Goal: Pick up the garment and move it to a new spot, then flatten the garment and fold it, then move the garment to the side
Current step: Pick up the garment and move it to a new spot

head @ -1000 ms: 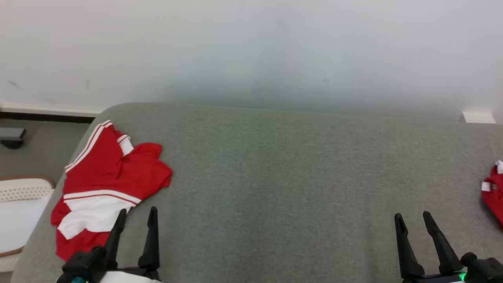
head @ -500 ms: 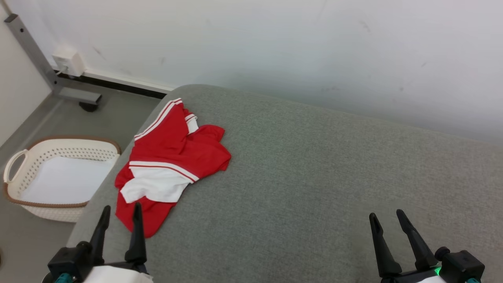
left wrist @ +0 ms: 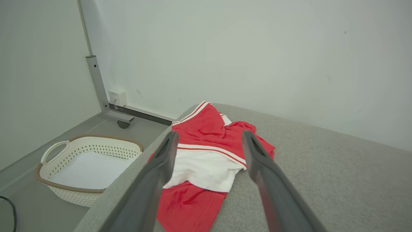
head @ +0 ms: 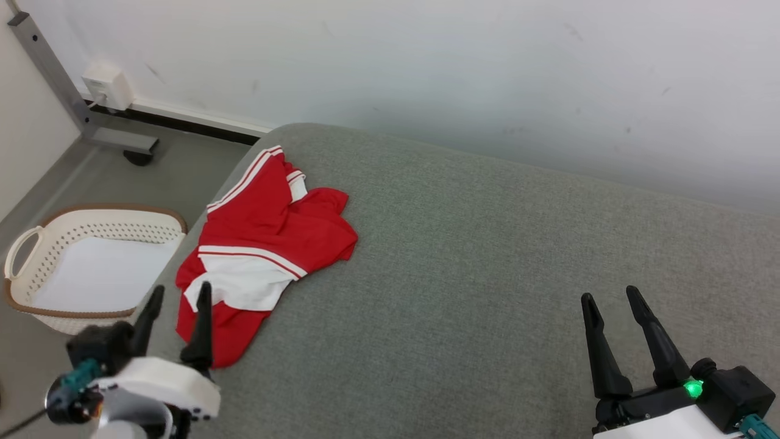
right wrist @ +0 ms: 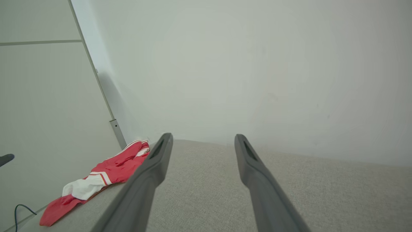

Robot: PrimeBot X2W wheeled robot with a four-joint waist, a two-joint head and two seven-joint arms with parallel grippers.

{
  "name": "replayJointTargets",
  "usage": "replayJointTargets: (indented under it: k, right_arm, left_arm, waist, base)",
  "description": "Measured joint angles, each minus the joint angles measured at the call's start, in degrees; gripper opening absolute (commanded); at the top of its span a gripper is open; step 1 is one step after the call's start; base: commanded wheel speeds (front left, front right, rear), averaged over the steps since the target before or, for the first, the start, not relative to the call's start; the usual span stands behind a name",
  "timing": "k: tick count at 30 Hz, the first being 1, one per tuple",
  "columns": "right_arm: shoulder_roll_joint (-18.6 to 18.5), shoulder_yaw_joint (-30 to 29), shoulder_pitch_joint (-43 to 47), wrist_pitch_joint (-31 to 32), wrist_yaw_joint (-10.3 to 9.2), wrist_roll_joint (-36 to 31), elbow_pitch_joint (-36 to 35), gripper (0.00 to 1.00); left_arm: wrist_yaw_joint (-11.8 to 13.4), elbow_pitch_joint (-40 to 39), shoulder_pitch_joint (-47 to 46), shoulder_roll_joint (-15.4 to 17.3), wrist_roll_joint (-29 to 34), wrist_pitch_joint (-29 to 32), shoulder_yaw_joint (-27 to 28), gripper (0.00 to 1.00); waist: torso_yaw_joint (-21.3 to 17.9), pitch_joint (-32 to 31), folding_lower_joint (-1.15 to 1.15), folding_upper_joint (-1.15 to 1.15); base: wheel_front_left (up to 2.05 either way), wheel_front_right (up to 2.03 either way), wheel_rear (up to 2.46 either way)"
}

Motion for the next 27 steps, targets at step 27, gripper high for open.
replayJointTargets:
  k: [27]
  right_arm:
    - [2.0, 2.8, -8.0, -0.1, 0.00, -3.9, -10.6, 1.00]
  left_arm:
    - [-0.5, 31.3, -20.4, 15.5, -19.4, 29.0, -0.6, 1.00]
  waist:
    - [-16.8, 13.8, 0.01, 0.01]
  base:
    - [0.00, 0.00, 0.00]
